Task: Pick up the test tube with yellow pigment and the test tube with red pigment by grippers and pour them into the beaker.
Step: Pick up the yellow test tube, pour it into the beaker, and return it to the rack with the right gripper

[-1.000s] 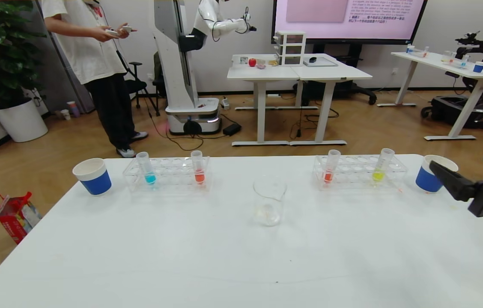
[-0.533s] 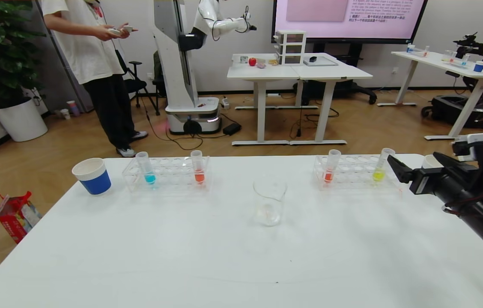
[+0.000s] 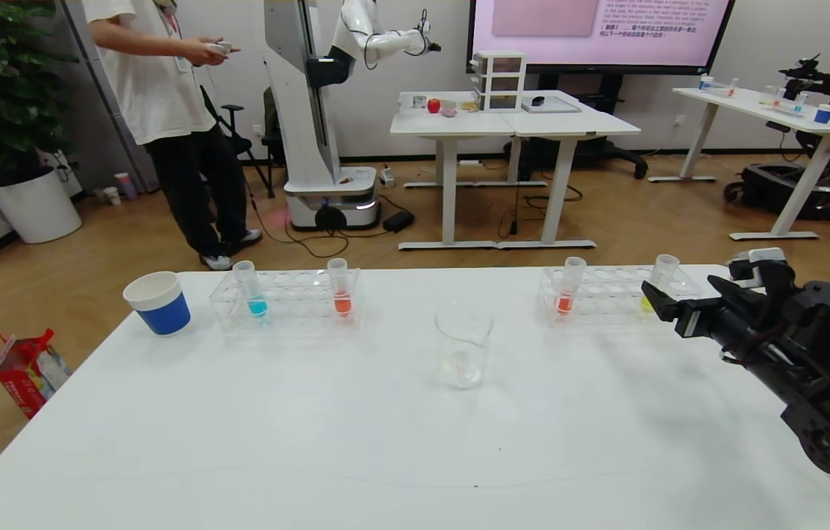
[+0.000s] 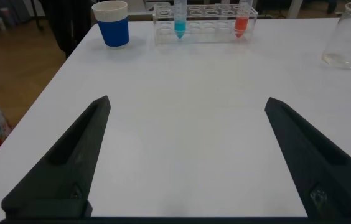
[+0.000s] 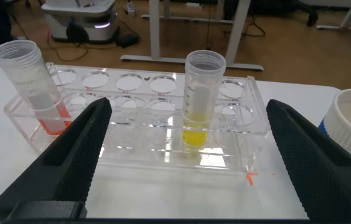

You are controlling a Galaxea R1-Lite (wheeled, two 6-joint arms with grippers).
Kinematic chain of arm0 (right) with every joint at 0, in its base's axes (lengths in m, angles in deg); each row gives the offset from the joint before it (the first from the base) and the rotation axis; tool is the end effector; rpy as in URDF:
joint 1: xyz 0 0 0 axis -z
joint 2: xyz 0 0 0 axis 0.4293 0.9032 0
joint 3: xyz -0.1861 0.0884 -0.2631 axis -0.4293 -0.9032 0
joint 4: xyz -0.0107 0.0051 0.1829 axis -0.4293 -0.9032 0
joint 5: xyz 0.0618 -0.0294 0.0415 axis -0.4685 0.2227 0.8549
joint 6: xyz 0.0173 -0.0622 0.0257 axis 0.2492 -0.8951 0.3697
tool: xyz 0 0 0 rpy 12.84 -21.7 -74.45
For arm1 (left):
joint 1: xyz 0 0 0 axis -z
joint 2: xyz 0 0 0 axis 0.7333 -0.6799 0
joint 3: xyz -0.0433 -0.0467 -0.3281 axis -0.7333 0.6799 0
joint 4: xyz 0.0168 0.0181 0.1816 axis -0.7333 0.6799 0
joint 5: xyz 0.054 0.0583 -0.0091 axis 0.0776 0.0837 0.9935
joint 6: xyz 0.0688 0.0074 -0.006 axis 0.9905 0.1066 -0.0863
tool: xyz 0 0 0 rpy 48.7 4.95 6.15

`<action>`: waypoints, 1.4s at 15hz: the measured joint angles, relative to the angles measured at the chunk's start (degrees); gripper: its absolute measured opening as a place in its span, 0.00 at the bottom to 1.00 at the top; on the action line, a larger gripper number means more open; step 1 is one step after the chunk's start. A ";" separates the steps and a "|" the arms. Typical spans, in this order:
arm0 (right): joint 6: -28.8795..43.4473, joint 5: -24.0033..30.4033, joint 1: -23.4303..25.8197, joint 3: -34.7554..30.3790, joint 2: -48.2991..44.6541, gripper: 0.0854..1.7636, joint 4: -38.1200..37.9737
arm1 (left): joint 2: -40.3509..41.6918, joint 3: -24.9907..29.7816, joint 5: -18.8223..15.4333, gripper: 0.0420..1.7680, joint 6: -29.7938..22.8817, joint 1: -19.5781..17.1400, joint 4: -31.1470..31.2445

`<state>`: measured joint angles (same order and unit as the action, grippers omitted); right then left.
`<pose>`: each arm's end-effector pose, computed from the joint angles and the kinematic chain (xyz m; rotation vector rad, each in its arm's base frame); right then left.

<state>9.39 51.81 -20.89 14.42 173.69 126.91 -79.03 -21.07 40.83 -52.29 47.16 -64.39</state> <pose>0.4001 -0.0230 0.1144 -0.0125 0.0189 0.0477 -0.0177 0.0000 0.0752 0.0123 0.0022 0.0001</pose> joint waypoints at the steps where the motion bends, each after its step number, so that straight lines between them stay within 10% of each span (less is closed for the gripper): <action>1: 0.00 0.74 0.26 1.16 1.13 0.98 0.05 | 0.00 0.00 0.00 0.98 -0.02 0.00 -0.02; 14: -0.04 1.16 1.46 18.42 12.04 0.98 -0.39 | 0.00 0.00 0.00 0.98 0.00 0.00 0.00; 16: -0.09 1.02 1.37 18.81 12.43 0.81 -0.12 | 0.00 0.00 0.00 0.98 -0.02 0.00 0.00; 19: -0.11 1.08 1.13 18.80 12.57 0.16 -0.01 | 0.00 0.00 0.00 0.98 0.00 0.00 0.00; 21: -0.11 1.11 1.22 18.72 12.57 0.30 0.07 | 0.00 0.00 0.00 0.98 0.00 0.00 0.00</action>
<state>9.28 52.92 -19.67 33.15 186.26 126.98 -79.03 -21.07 40.83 -52.29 47.16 -64.39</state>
